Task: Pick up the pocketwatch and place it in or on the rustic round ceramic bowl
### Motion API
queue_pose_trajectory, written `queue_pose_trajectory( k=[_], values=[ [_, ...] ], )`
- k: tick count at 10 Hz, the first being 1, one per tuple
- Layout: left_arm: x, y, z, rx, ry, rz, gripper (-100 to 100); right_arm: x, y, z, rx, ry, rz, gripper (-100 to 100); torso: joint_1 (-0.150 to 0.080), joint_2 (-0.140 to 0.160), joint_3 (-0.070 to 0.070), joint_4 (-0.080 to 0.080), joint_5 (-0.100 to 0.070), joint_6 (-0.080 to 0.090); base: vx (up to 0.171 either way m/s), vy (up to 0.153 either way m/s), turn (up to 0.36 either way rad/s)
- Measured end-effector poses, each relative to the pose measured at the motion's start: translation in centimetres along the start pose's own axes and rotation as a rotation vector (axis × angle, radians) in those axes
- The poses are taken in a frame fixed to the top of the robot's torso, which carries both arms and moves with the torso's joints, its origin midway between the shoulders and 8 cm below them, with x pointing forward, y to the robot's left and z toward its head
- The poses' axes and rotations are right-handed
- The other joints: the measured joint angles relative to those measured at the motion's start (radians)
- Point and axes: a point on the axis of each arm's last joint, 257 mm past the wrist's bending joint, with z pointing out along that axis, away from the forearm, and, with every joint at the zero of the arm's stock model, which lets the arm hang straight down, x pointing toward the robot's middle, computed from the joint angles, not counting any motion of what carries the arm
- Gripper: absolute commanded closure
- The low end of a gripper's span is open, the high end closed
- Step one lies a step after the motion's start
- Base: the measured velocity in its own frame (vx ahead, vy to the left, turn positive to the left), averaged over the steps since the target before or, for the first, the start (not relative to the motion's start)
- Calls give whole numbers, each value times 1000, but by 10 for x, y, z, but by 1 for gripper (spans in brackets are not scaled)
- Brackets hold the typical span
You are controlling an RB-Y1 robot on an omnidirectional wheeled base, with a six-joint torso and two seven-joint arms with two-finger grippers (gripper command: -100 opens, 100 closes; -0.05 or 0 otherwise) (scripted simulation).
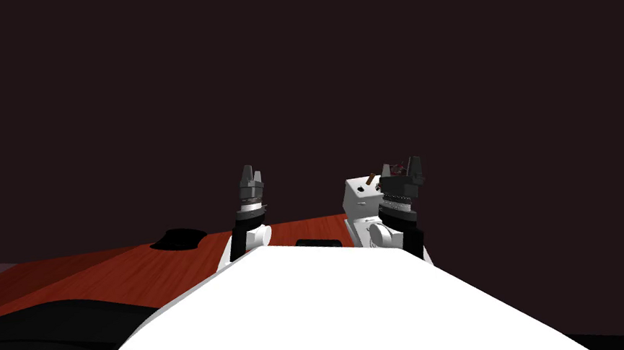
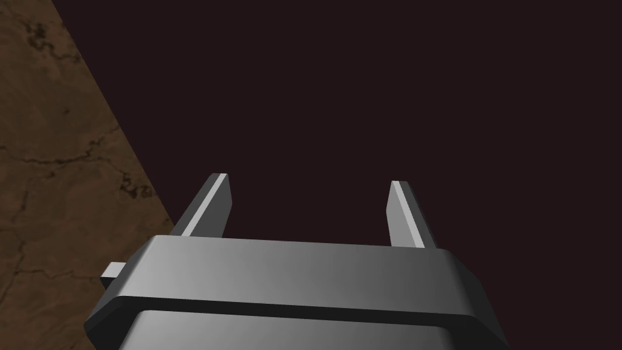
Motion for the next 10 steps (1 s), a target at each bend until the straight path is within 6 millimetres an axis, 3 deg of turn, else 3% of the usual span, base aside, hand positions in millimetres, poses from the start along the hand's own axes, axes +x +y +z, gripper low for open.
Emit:
queue_pose_trajectory(
  k=[6,10],
  values=[
    [0,0,0,0,0,0,0,6,-37,-25,122,133,-99,-100,-3,5,3,1,-1,0,-59,-31,-8],
    [0,0,0,0,0,0,0,-5,-80,-61,264,213,-188,-100,-4,6,4,1,-1,0,-80,-54,-3]
  ],
)
